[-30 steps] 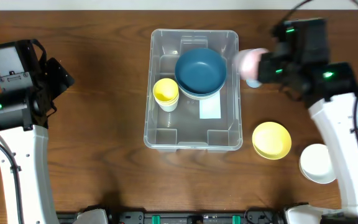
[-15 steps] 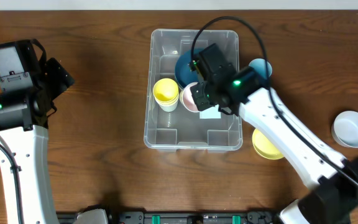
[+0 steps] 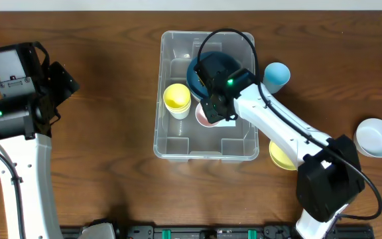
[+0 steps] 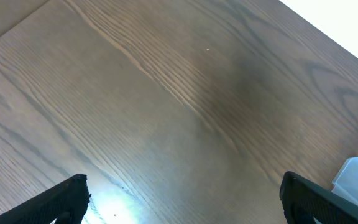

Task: Pack container
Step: 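Lower the pink cup into the bin beside the bowls and release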

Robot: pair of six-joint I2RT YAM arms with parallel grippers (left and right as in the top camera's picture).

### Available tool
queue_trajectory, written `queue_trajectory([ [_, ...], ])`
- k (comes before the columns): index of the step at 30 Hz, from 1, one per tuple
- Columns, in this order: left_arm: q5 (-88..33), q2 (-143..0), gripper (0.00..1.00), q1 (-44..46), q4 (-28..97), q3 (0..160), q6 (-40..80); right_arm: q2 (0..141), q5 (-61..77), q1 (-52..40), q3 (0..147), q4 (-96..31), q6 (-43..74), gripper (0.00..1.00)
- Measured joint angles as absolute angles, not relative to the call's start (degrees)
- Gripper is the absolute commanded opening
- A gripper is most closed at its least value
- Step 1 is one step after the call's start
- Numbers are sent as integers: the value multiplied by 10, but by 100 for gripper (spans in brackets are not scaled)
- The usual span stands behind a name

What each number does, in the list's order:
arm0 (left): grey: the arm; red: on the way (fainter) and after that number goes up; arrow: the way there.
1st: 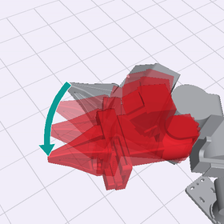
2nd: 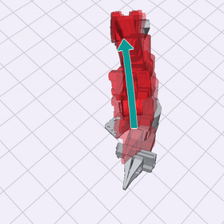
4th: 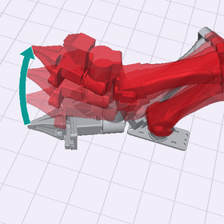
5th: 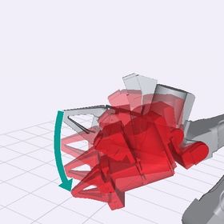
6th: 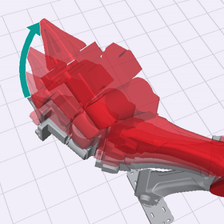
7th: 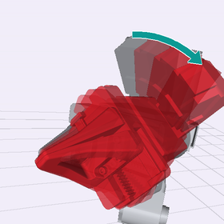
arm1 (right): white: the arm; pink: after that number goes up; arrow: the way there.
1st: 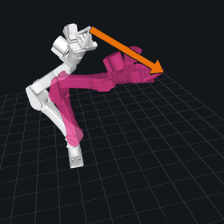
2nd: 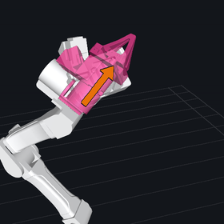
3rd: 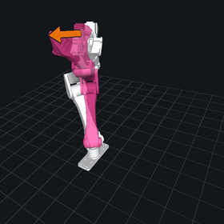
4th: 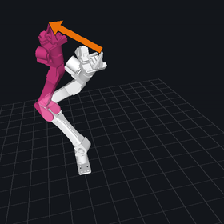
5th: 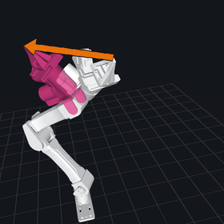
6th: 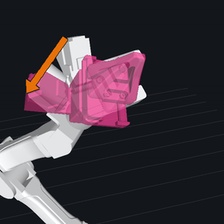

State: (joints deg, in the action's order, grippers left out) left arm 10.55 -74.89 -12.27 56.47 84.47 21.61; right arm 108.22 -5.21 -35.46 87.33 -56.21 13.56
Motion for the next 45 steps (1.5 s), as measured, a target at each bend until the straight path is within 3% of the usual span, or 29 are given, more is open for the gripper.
queue_trajectory([
  [12,105,-749,98,-123,565,845,216,1084,-63,-345,873,-570,137,4],
  [18,105,-749,98,-123,565,845,216,1084,-63,-345,873,-570,143,18],
  [28,105,-749,98,-123,565,845,216,1084,-65,-345,873,-574,144,20],
  [45,105,-749,98,-123,565,845,216,1080,-65,-309,914,-553,142,33],
])
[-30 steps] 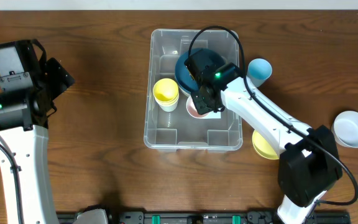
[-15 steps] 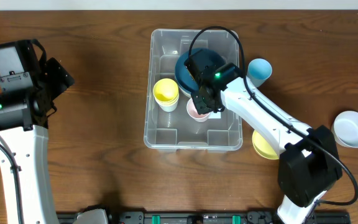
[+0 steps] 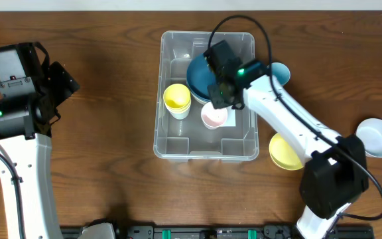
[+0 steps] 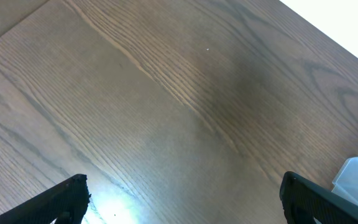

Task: Pack container
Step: 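Lower the pink cup into the bin beside the bowls and release, then move the right gripper to the light blue cup and grasp it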

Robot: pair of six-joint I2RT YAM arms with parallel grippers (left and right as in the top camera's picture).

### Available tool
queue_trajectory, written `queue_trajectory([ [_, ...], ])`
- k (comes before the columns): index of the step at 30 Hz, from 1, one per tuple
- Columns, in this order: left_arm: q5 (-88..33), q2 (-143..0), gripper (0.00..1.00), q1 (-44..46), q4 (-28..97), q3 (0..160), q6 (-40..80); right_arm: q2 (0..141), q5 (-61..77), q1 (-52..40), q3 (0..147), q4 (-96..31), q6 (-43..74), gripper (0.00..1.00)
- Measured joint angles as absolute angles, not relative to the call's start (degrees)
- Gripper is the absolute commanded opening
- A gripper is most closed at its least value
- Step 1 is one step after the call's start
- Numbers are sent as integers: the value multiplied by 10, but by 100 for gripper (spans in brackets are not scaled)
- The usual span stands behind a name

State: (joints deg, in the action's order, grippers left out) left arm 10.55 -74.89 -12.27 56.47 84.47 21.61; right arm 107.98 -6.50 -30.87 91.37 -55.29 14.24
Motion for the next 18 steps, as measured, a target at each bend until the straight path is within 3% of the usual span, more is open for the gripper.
queue_trajectory([
  [8,105,-749,98,-123,565,845,216,1016,-66,-247,932,-565,138,34],
  [11,105,-749,98,-123,565,845,216,987,-65,-213,936,-568,138,42],
  [18,105,-749,98,-123,565,845,216,973,-73,-112,940,-572,149,47],
])
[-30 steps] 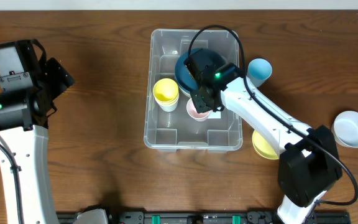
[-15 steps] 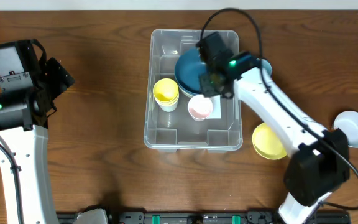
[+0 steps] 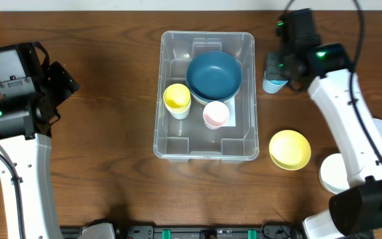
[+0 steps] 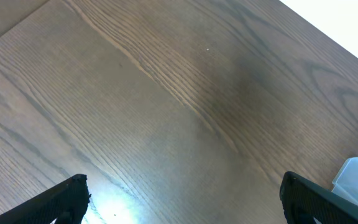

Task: Pack container
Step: 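Move the right gripper to the light blue cup and grasp it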

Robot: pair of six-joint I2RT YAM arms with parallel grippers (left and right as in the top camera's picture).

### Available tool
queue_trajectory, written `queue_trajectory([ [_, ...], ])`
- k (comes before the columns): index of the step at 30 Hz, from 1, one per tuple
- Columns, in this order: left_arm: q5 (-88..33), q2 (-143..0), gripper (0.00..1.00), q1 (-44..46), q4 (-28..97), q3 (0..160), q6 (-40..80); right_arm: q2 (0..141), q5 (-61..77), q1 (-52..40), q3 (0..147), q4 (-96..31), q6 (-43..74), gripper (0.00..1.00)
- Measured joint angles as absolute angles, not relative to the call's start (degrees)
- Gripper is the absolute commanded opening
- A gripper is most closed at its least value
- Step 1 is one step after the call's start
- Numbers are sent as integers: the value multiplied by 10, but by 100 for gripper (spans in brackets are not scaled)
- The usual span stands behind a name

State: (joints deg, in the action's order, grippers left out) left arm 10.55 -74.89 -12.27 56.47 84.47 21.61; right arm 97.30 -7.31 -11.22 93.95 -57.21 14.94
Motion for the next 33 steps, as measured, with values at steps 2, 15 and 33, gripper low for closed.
queue_trajectory([
  [2,105,-749,98,-123,565,845,216,976,-73,-88,939,-570,153,47],
  [15,105,-749,98,-123,565,845,216,1131,-46,-36,934,-530,159,48],
  [33,105,-749,98,-123,565,845,216,1209,-38,-28,933,-516,161,1],
])
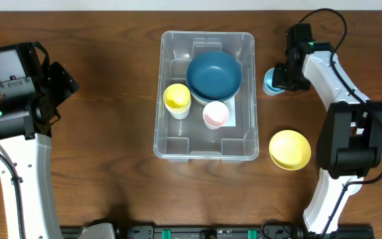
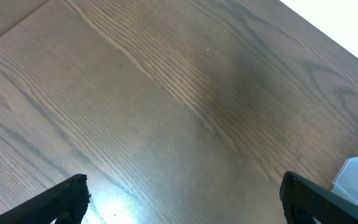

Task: Pack container
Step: 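Move the right gripper to the light blue cup and grasp it, then carry the light blue cup over the pink cup in the bin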

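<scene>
A clear plastic container [image 1: 172, 143] stands mid-table. It holds a dark blue bowl [image 1: 213, 74], a yellow cup [image 1: 177, 98] and a pink cup [image 1: 215, 114]. Just right of the container stands a light blue cup [image 1: 269, 81]. My right gripper [image 1: 282, 78] is down against the cup's right side and hides part of it; its jaws cannot be made out. A yellow bowl [image 1: 290, 149] lies on the table at the front right. At the far left my left gripper [image 2: 182, 186] hangs open over bare wood, and the overhead view shows it there too [image 1: 63, 82].
The right arm's base link covers most of a white bowl at the right edge. In the left wrist view a corner of the container shows at the lower right.
My right gripper was just behind the light blue cup and is now lower, against the cup's right side. The arm has folded back to the right. The left arm has not moved.
My right gripper was inside the container over the pink cup. Then the pink cup stood free beside the blue bowl, with the gripper above the bowl. Then the gripper was outside the container by the light blue cup, and now it is against that cup.
</scene>
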Robot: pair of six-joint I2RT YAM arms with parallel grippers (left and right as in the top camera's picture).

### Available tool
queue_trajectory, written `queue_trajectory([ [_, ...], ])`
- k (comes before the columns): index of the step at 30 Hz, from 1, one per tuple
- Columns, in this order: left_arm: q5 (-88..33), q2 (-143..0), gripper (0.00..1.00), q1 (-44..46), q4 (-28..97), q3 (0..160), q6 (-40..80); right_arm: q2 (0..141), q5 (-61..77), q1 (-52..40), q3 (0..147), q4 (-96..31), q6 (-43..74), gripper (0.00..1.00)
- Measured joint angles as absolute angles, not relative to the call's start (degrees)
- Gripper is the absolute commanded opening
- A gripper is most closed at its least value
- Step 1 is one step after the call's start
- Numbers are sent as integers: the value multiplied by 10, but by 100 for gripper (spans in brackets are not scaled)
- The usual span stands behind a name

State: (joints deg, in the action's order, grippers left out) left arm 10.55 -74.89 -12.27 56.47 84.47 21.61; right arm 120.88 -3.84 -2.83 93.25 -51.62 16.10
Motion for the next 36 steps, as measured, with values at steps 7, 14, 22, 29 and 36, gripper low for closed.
queue_trajectory([
  [7,105,-749,98,-123,565,845,216,1163,-39,-28,933,-601,159,1],
  [14,105,-749,98,-123,565,845,216,965,-43,-60,945,-645,158,1],
  [22,105,-749,98,-123,565,845,216,836,-39,-204,959,-654,158,1],
  [29,105,-749,98,-123,565,845,216,879,-46,-296,939,-641,158,1],
  [36,105,-749,98,-123,565,845,216,981,-49,-324,929,-639,158,1],
])
